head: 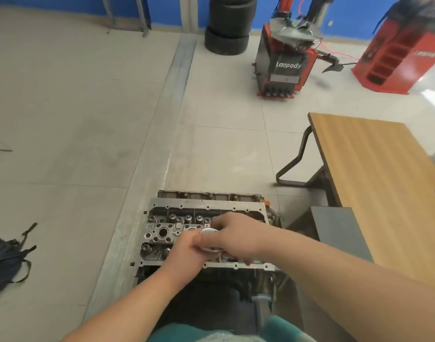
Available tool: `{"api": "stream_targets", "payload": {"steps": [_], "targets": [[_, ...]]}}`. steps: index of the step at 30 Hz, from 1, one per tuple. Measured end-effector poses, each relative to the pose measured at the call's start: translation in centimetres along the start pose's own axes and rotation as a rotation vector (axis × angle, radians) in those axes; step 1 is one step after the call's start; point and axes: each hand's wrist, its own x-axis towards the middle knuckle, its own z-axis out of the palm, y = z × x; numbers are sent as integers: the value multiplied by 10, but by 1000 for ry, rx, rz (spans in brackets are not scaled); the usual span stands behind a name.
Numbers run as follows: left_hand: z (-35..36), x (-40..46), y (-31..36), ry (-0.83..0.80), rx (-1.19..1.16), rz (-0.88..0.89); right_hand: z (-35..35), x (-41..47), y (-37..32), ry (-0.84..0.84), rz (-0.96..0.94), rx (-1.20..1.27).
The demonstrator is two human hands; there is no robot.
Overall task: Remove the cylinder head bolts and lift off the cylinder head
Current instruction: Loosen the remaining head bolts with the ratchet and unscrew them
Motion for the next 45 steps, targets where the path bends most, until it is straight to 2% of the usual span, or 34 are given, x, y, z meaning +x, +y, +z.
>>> {"api": "stream_targets", "payload": {"steps": [2,6,10,12,16,19,21,23,27,32,40,45], "targets": [[5,-1,0,9,31,18,-2,-3,5,-13,13,143],[13,0,-1,64,8,16,-6,-14,0,12,-47,70],[17,2,-5,124,35,20,-36,-33,-7,-86,-239,401],[16,2,-11,129,97,23,-52,-39,1,-2,-289,433],[16,0,-17,52,82,154,-62,-28,72,249,-108,365],[16,0,-22,63,34,193,-59,-11,157,408,88,137],[21,0,-24,113,-3,167,-58,-4,217,440,257,1],[29,-2,-21,161,-22,146,-60,0,268,453,384,-27],[41,-3,-17,266,-101,134,-65,2,342,562,503,-62],[45,-4,-19,331,-147,136,-66,2,380,620,471,-148],[51,1,-25,398,-153,162,-63,16,393,622,383,-274],[50,2,-26,403,-144,157,-64,17,399,639,379,-66]]}}
